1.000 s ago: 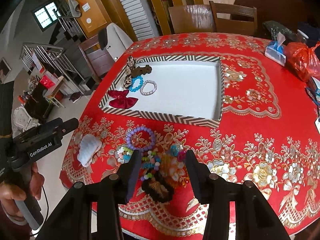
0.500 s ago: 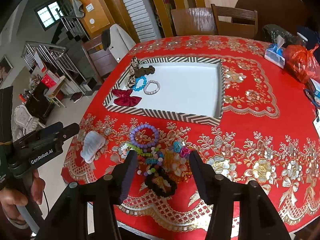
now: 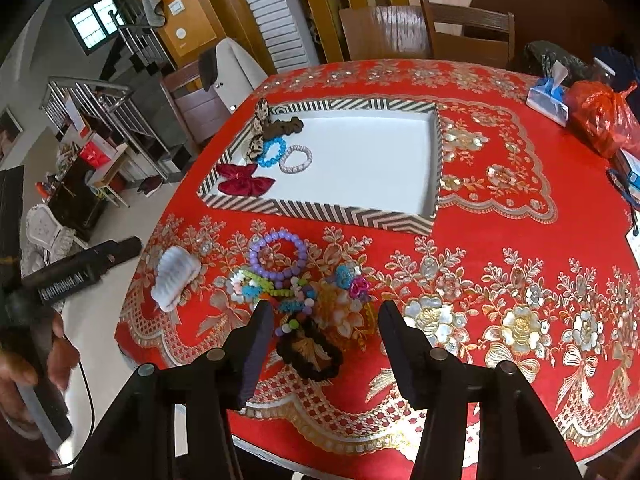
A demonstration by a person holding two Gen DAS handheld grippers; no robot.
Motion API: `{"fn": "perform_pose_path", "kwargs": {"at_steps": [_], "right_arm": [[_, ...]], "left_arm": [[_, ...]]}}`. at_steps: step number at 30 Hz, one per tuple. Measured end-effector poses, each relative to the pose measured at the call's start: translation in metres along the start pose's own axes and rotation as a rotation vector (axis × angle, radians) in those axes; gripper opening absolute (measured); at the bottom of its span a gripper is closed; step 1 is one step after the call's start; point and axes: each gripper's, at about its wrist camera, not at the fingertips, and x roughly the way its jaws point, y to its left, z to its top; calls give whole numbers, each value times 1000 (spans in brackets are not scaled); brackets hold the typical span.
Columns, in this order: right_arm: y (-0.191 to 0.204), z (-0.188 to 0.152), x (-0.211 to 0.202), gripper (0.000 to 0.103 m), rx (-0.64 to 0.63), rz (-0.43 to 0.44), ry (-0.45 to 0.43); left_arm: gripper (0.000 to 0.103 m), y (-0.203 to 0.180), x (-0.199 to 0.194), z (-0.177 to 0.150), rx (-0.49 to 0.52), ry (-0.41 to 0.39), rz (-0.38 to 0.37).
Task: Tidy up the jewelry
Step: 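Grasp the white fluffy scrunchie with the left tool while the right tool grasps the purple beaded bracelet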
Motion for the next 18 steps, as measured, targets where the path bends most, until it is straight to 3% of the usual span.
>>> {"fn": "perform_pose_path", "kwargs": {"at_steps": [4, 11, 18], "right_arm": [[-7, -9, 8, 52, 16, 12, 16], [-13, -17, 19, 52, 29, 22, 51], [-10, -9, 28, 52, 17, 42, 61]], "left_arm": [[59, 37, 7, 0, -118, 56, -37], [61, 77, 13, -8, -231, 97, -35], [66, 62, 35, -22, -169, 180, -58]]}}
